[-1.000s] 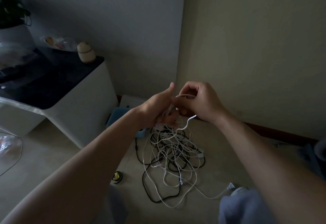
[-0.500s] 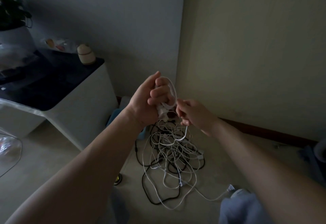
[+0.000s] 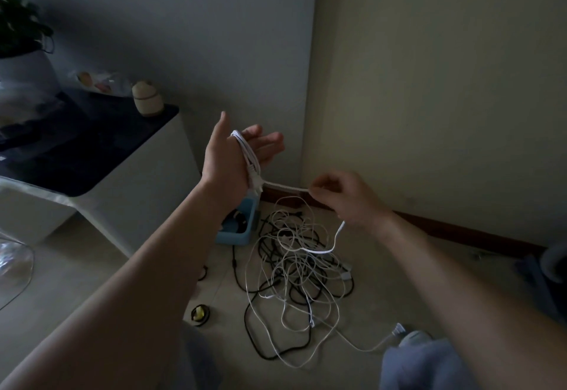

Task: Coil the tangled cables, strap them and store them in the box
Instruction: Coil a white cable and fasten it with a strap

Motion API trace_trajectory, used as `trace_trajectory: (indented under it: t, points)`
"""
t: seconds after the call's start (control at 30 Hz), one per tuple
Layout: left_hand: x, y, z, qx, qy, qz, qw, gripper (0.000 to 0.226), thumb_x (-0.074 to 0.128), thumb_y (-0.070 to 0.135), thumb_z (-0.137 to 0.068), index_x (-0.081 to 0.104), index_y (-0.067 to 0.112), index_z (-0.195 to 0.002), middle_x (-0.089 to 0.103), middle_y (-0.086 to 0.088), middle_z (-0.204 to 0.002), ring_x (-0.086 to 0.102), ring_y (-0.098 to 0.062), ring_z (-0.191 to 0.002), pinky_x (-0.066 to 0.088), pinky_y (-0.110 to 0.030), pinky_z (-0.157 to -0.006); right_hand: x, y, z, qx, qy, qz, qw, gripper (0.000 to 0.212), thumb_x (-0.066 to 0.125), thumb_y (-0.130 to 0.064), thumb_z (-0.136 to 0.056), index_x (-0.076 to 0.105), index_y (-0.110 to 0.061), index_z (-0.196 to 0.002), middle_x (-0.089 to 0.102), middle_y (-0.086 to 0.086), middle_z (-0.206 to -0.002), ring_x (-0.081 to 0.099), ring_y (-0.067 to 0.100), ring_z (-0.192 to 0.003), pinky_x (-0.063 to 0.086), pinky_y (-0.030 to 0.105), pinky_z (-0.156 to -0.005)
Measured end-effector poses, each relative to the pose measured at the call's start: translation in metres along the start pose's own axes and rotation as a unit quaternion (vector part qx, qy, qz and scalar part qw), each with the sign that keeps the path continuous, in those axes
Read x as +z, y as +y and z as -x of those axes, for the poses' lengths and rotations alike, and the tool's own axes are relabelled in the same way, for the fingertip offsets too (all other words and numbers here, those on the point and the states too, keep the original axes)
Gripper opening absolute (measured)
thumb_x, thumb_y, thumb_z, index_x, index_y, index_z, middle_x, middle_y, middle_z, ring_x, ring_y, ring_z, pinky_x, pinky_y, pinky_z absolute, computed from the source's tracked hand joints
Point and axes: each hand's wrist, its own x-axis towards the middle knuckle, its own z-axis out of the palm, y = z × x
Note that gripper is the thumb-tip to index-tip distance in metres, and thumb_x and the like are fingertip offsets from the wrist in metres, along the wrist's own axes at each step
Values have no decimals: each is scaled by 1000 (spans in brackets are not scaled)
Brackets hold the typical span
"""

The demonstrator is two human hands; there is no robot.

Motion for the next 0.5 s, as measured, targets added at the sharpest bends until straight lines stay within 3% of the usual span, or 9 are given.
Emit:
trace_trajectory:
  t: [0.1, 0.2, 0.27, 0.33, 0.4, 0.5]
  points:
    - [2, -3, 4, -33, -27, -36, 998, 60, 29, 62, -97, 56, 10, -84, 72, -21, -97, 71, -37, -98, 40, -46, -105, -7, -7, 2, -74, 48, 36, 996, 16, 76, -19, -87, 69, -28, -76, 67, -12, -64, 54, -1, -57, 43, 19, -57]
    - [5, -12, 8, -77, -64, -103, 990, 69, 33, 65, -91, 57, 1, -101, 70, -26, -99, 70, -36, -93, 46, -45, -98, -7, -22, 7, -143, 46, 41, 988, 13, 79, -22, -85, 72, -30, -78, 67, -19, -65, 56, 0, -57, 42, 15, -55]
    - [11, -20, 15, -128, -146, -155, 969, 88, 27, 70, -91, 59, -10, -109, 67, -31, -98, 68, -36, -90, 52, -40, -88, -5, -31, 10, -169, 64, 43, 983, 10, 81, -25, -83, 73, -30, -79, 71, -14, -71, 62, 6, -62, 48, 20, -57]
    - [19, -28, 24, -182, -244, -185, 934, 106, 15, 75, -88, 58, -18, -111, 59, -41, -106, 62, -40, -97, 50, -45, -94, -3, -35, 11, -179, 107, 51, 977, 14, 83, -26, -80, 71, -29, -76, 70, -16, -71, 62, 2, -62, 48, 18, -57]
    - [23, -34, 28, -234, -300, -174, 908, 106, 14, 81, -82, 61, -11, -106, 59, -33, -96, 60, -37, -86, 48, -45, -88, -7, -35, 8, -171, 147, 55, 973, 20, 87, -28, -76, 68, -29, -72, 68, -19, -67, 60, -3, -59, 44, 12, -56]
    - [26, -33, 30, -275, -319, -124, 898, 82, 24, 79, -83, 57, 4, -93, 46, -6, -59, 39, -19, -50, 43, -36, -69, -19, -29, 3, -133, 175, 42, 975, 32, 92, -39, -67, 64, -24, -68, 61, -19, -56, 50, -2, -51, 38, 11, -51]
